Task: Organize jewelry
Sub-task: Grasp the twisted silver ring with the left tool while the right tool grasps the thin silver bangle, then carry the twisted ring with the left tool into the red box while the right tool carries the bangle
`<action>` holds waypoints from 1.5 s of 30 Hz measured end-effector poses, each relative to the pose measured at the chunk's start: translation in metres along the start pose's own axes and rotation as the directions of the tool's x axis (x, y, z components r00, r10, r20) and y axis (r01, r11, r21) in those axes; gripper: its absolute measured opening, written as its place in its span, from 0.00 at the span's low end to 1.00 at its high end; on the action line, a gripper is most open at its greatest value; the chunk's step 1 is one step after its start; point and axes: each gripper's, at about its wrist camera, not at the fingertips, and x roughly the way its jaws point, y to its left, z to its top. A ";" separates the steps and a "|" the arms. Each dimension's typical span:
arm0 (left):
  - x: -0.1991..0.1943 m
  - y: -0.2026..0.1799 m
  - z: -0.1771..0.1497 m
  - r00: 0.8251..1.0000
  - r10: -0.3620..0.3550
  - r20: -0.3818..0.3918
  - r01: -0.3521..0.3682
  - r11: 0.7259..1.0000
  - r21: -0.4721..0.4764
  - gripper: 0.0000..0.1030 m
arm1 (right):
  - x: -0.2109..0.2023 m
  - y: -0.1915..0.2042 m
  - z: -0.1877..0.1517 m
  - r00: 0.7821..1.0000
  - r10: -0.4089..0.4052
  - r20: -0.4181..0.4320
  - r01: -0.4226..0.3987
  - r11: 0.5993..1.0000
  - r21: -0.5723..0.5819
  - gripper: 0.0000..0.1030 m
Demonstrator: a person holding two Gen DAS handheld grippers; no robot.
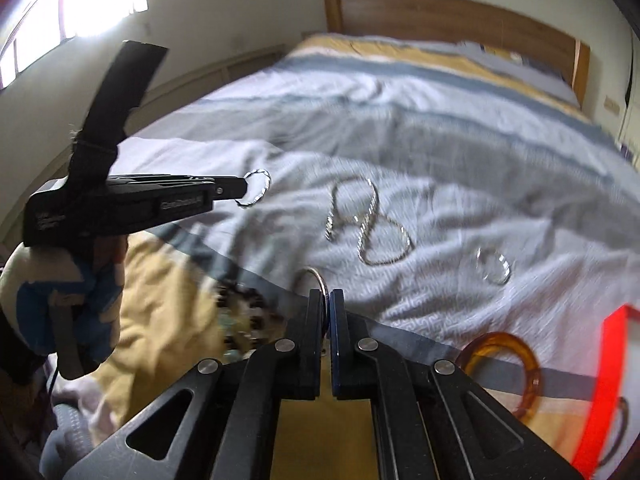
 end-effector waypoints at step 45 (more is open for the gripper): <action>-0.020 -0.386 -0.033 0.960 -0.259 -0.111 0.281 0.903 0.326 0.02 | -0.200 -0.266 -0.092 0.946 -0.301 0.118 0.257 0.922 0.288 0.03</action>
